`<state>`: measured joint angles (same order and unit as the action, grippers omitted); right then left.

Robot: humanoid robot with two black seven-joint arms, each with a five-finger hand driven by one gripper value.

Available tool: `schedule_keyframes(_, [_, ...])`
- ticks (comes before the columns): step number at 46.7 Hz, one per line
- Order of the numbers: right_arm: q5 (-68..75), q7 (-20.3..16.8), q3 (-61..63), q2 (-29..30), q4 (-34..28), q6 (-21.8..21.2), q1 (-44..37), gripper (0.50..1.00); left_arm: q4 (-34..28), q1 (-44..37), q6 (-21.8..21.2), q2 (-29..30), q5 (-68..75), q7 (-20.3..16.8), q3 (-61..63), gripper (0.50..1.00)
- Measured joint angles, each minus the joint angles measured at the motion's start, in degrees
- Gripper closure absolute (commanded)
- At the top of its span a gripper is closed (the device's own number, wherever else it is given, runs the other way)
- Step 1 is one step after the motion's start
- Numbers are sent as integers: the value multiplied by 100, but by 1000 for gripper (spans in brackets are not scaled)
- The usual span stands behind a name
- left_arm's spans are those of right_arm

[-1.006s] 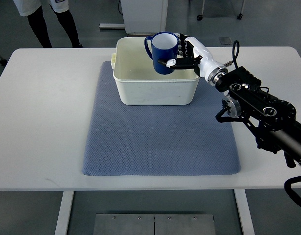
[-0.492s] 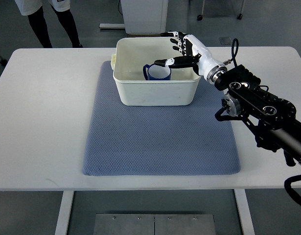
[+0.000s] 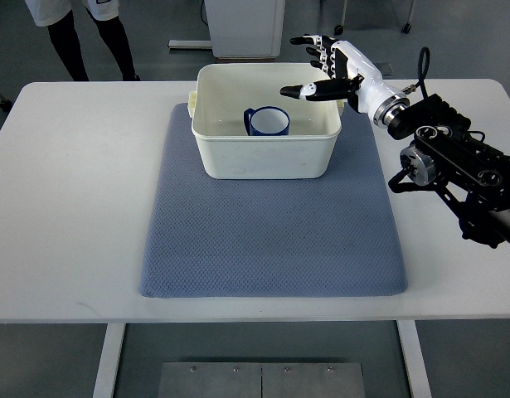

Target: Place cup in box with right hand

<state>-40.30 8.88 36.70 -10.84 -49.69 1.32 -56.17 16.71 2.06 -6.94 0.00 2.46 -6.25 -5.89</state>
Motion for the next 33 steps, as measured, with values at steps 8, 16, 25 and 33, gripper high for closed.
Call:
schedule_keyframes(8, [409, -16, 131, -303, -16, -72, 0, 509, 1, -1, 0, 0, 0, 0, 0, 500])
schedule_keyframes(16, [1028, -35, 244, -523, -7, -90, 30, 509, 0, 0, 0, 0, 0, 0, 0, 500])
schedule_keyframes(25, [1354, -120, 706, -613, 4, -89, 276, 509, 1, -3, 0, 0, 0, -1, 0, 500])
schedule_keyframes(33, [1377, -404, 1495, -511, 5, -89, 592, 507, -1, -6, 0, 0, 0, 0, 1, 500])
